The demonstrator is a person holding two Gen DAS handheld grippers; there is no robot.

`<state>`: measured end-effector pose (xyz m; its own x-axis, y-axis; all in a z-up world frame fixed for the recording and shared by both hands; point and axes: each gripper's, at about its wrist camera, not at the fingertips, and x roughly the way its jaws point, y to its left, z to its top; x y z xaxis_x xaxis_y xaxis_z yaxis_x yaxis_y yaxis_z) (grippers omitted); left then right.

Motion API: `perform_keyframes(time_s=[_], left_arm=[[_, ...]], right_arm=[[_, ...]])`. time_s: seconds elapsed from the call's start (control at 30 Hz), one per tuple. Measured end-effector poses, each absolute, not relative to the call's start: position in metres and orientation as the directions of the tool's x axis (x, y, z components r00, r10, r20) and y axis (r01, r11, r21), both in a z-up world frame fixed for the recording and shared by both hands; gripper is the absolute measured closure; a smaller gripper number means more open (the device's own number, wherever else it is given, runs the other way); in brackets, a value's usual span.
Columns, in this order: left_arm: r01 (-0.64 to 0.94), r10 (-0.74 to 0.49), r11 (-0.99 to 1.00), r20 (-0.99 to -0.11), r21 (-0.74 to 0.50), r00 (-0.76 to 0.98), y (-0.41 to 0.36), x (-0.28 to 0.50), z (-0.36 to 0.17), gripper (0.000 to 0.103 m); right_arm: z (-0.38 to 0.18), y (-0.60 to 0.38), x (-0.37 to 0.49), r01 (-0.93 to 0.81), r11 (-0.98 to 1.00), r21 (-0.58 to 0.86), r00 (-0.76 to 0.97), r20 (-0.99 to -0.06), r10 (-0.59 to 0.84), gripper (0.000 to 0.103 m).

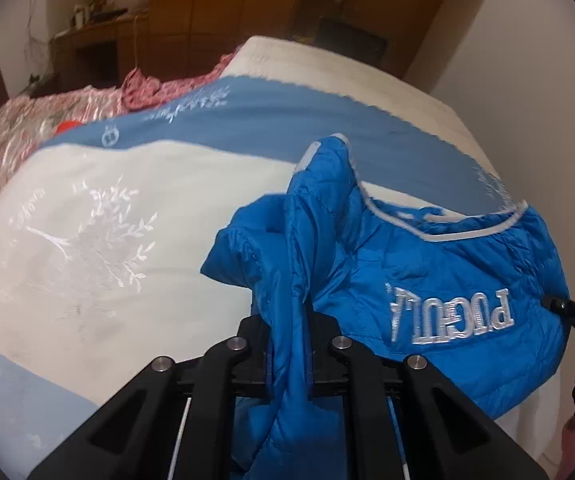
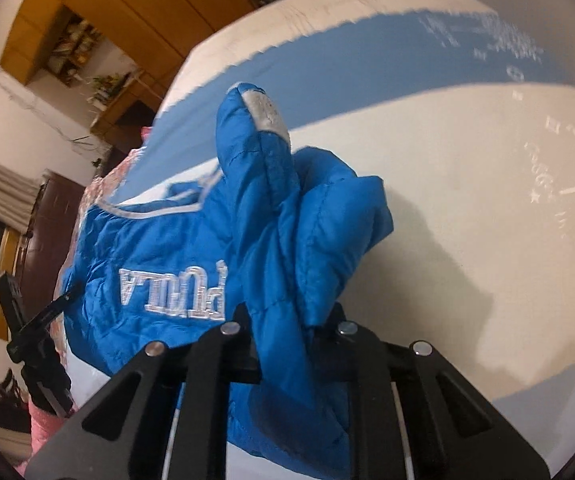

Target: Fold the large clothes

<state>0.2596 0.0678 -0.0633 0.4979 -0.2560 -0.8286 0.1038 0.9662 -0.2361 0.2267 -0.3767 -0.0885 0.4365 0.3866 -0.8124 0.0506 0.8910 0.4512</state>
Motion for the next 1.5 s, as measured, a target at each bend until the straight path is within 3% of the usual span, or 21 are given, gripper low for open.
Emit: perform_keyframes(time_s=[0.27, 0.53, 0.87, 0.97, 1.17, 1.37, 1.5], left_arm=[[0.175, -0.291, 0.957, -0.787, -0.232, 0.544, 0.076, 0.198, -0.007, 0.093], [0.183, -0.304, 0.952, -0.804, -0.244, 0.511, 0.098, 0.13, -0.001, 0.092], [0.128, -0.242, 0.97, -0.89, -0.208, 0.387, 0.113, 0.082, -0.069, 0.09], [0.116, -0.158, 0.986, -0.918, -0.124, 0.364, 0.112, 0.081, -0.1, 0.089], [0.122, -0.102, 0.99, -0.939, -0.065, 0.329, 0.109, 0.079, -0.15, 0.081], [0.158, -0.025, 0.987, -0.924, 0.038, 0.382, 0.092, 0.076, -0.164, 0.08], [0.138, -0.029, 0.99, -0.922, 0.026, 0.385, 0.091, 0.076, -0.163, 0.08]], right_arm=[[-0.039, -0.381, 0.157, -0.016, 0.89, 0.456, 0.464, -0.785, 0.411, 0.089], [-0.032, -0.378, 0.086, -0.01, 0.882, 0.472, 0.425, -0.796, 0.431, 0.089], [-0.093, -0.364, 0.039, 0.088, 0.898, 0.43, 0.311, -0.869, 0.385, 0.089], [-0.122, -0.361, 0.042, 0.128, 0.927, 0.351, 0.276, -0.911, 0.307, 0.088], [-0.174, -0.361, 0.046, 0.183, 0.933, 0.31, 0.237, -0.935, 0.264, 0.081], [-0.195, -0.363, 0.046, 0.196, 0.926, 0.323, 0.263, -0.927, 0.267, 0.077], [-0.191, -0.366, 0.042, 0.197, 0.927, 0.319, 0.27, -0.927, 0.262, 0.073]])
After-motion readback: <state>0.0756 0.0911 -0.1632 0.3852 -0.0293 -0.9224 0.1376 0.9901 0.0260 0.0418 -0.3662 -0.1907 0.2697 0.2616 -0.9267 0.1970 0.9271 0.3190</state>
